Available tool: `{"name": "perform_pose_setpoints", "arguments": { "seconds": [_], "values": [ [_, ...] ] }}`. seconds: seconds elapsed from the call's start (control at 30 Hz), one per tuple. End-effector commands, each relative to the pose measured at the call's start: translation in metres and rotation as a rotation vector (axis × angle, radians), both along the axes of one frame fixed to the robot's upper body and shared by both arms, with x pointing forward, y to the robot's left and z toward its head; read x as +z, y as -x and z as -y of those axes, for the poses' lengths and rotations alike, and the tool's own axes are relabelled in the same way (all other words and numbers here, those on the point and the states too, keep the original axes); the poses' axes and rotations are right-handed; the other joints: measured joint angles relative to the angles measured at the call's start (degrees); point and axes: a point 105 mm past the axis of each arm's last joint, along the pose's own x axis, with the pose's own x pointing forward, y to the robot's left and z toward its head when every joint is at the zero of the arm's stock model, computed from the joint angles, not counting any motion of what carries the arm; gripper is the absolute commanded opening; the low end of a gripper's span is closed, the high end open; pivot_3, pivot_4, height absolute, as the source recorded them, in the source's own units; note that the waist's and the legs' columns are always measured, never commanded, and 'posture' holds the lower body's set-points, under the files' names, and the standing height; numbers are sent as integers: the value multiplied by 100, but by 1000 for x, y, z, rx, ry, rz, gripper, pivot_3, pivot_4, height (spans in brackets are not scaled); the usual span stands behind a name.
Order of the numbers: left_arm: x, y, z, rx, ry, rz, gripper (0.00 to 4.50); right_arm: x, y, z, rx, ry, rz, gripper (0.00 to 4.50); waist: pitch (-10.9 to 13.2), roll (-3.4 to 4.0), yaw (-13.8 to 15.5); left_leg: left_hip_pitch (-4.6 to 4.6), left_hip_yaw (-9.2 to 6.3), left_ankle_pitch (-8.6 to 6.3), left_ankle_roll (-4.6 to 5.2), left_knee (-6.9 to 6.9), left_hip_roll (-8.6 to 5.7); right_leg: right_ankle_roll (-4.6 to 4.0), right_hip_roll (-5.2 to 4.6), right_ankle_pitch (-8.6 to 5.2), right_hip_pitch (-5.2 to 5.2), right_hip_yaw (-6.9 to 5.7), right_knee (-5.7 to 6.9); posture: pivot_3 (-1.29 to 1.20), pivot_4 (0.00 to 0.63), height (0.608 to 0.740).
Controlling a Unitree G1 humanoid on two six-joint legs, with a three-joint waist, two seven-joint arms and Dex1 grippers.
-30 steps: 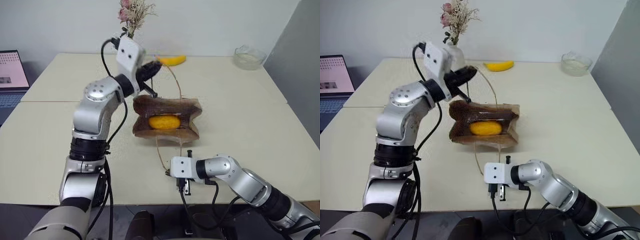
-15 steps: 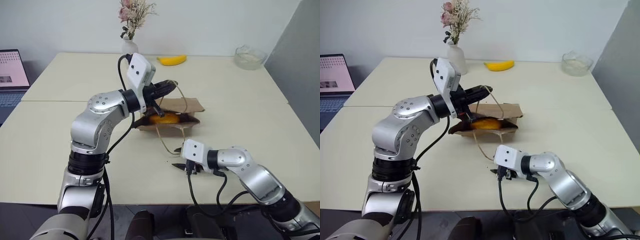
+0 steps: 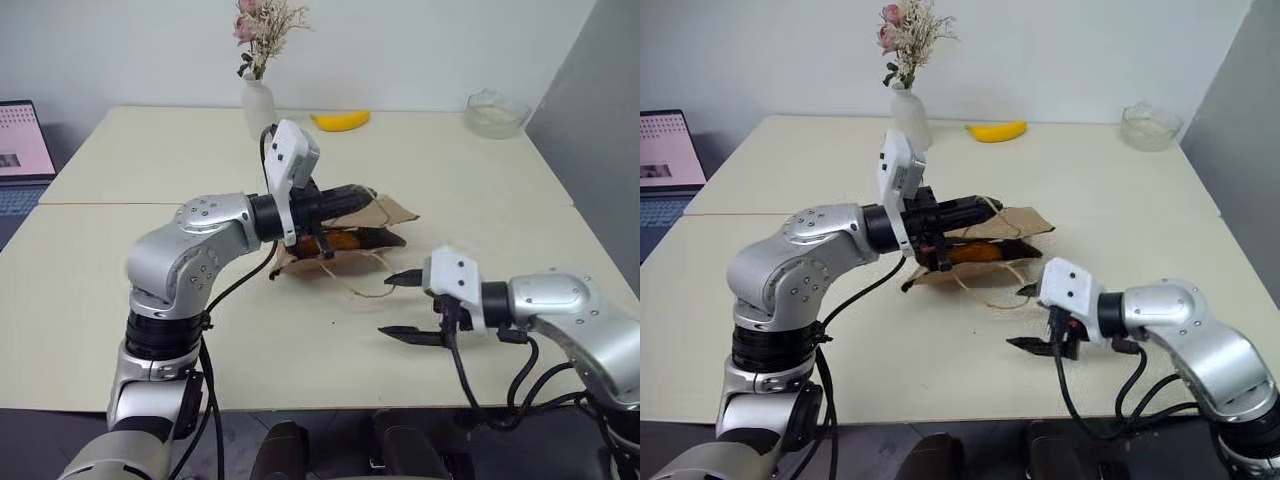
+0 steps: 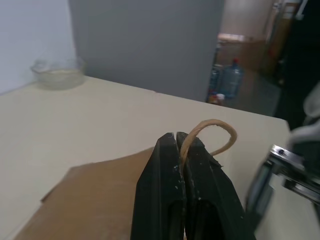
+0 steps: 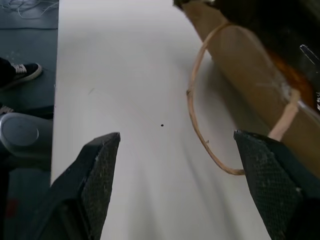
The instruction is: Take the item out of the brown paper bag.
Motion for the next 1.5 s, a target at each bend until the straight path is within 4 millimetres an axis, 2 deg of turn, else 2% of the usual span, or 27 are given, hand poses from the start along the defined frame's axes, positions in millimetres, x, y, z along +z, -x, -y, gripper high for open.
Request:
{"name": "perform_pose_setpoints", "arguments": {
  "seconds": [0.03, 0.17, 0.3, 0.4, 0.47, 0.53, 0.63, 0.83, 1.03, 1.07, 1.17, 1.2, 1.33, 1.5],
  "values": [
    [9, 20, -2, -98, -14, 33, 0, 10, 11, 6, 41, 5, -1, 3805, 1, 2, 2, 0, -1, 0, 0, -2, 0, 0, 0, 0, 0, -1, -1, 0, 150, 740],
    [5, 22, -3, -96, -24, 24, 0, 7, 15, 25, 26, 46, -41, 3805, 2, 2, 9, -1, 2, 0, 0, -1, -7, 0, 0, -1, 3, 0, -8, 0, 150, 740],
    [2, 21, -2, -88, -33, 23, 0, 32, 22, 18, 53, -158, -124, 3805, 7, -8, 4, -2, 5, 0, 1, 4, -11, 2, 0, 1, 5, 3, -8, 0, 150, 740],
    [2, 15, -2, -63, -32, 27, 0, 41, 33, 6, 102, -289, -221, 3805, 7, -8, 0, 0, 2, 0, 0, 2, -7, 2, 0, 1, 5, 1, -5, 0, 150, 740],
    [2, 14, -2, -58, -33, 29, 0, 40, 37, -1, 103, -308, -243, 3805, 7, -7, 2, -2, -2, 0, 0, 0, 0, 1, 0, 1, 4, -2, -5, 0, 150, 740],
    [2, 12, -2, -51, -30, 30, 0, 35, 21, -7, -1, -311, -184, 3805, 7, -7, -2, -2, -2, 0, 0, -4, 0, 1, 0, 0, 2, -1, -5, 0, 150, 740],
    [3, 9, -2, -39, -28, 39, 0, 20, 21, -16, -4, -212, -133, 3805, 8, -5, -1, -2, 2, 0, 0, -3, -3, 0, 0, 0, 0, 2, -5, 0, 150, 740],
    [9, 4, -2, -20, -8, 60, 0, -7, -3, -48, -88, -188, -90, 3805, 8, -6, -8, -3, 5, 0, 0, -2, -2, 1, 0, 0, -1, 5, -8, 0, 150, 740],
    [15, -1, -5, 4, 6, 77, 0, -21, -28, -69, -202, -189, -24, 3805, 8, -6, -1, -10, 2, 0, 0, -3, -1, 1, 0, 0, -5, 2, -10, 0, 150, 740],
    [16, -1, -5, 4, 6, 79, 0, -22, -33, -72, -227, -190, -10, 3805, 8, -6, -1, -10, 3, 0, 0, -3, -1, 1, 0, 0, -5, 3, -11, 0, 150, 740],
    [14, 1, -5, -1, 4, 82, 0, -21, -45, -77, -288, -203, 15, 4389, 8, -5, -2, -10, 3, 0, 0, -3, -1, 1, -1, 0, -6, 3, -9, 0, 150, 740],
    [14, 1, -5, -1, 4, 83, 0, -22, -47, -77, -298, -200, 25, 4448, 8, -6, -2, -10, 3, 0, 0, -3, -1, 1, -1, 0, -6, 3, -9, 0, 150, 740],
    [14, 1, -5, -1, 7, 84, 0, -22, -58, -78, -348, -151, 159, 4448, 8, -6, -2, -10, 3, 0, 0, -2, -2, 1, -1, 0, -6, 3, -9, 0, 150, 740],
    [19, -2, -7, 11, 25, 87, 0, -24, -67, -77, -328, -10, 374, 4448, 8, -5, -3, -10, 3, 0, 0, -3, -1, 1, -1, 0, -8, 3, -9, 0, 150, 740]
  ]
}}
